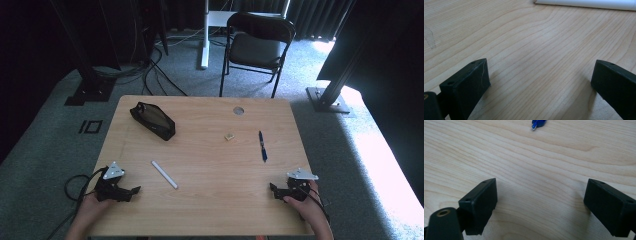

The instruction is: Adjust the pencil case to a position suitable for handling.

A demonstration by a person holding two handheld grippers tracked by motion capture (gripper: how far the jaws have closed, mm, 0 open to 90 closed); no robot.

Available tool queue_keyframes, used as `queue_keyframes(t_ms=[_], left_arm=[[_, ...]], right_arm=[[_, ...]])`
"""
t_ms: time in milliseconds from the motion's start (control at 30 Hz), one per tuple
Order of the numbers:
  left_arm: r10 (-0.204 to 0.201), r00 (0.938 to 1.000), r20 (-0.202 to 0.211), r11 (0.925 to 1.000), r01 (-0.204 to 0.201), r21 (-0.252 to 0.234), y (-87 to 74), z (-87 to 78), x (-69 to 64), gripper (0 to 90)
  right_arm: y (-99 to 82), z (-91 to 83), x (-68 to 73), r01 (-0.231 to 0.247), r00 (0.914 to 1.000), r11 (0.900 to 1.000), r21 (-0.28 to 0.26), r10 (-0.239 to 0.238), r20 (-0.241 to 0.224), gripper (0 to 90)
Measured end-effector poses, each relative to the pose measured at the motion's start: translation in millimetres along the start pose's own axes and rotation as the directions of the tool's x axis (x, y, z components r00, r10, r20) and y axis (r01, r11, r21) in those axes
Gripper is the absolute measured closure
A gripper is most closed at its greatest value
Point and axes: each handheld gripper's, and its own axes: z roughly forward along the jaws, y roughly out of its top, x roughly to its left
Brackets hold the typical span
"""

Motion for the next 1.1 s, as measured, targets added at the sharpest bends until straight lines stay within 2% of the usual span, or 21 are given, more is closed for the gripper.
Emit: queue_keyframes(t_ms=[400,500,600,867,1100], left_arm=[[-0.013,0.9999,-0.008,0.9999,0.013,-0.001,2.1,2.1,0.0,2.1],[0.006,1.0000,0.004,1.0000,-0.006,0.000,0.6,0.5,-1.1,2.1],[0.007,1.0000,0.007,1.0000,-0.007,-0.001,0.0,0.1,-1.7,2.1],[0.012,0.9999,0.011,0.9999,-0.012,0.001,-0.9,-0.9,-0.9,2.2],[0.012,0.9999,0.011,0.9999,-0.012,0.001,-0.9,-0.9,-1.0,2.2]], right_arm=[[0.8,0.6,-0.9,0.013,0.9999,0.9999,-0.001,-0.013,-0.010,11.4],[1.3,1.2,-0.2,0.016,0.9998,0.9999,-0.001,-0.016,-0.010,11.4],[3.3,2.2,1.7,0.037,0.9993,0.9993,-0.003,-0.037,-0.005,13.1],[15.5,5.9,6.9,0.040,0.9991,0.9988,-0.029,-0.041,-0.012,13.4],[35.7,12.7,15.6,0.059,0.9967,0.9964,-0.061,-0.062,-0.052,13.4]])
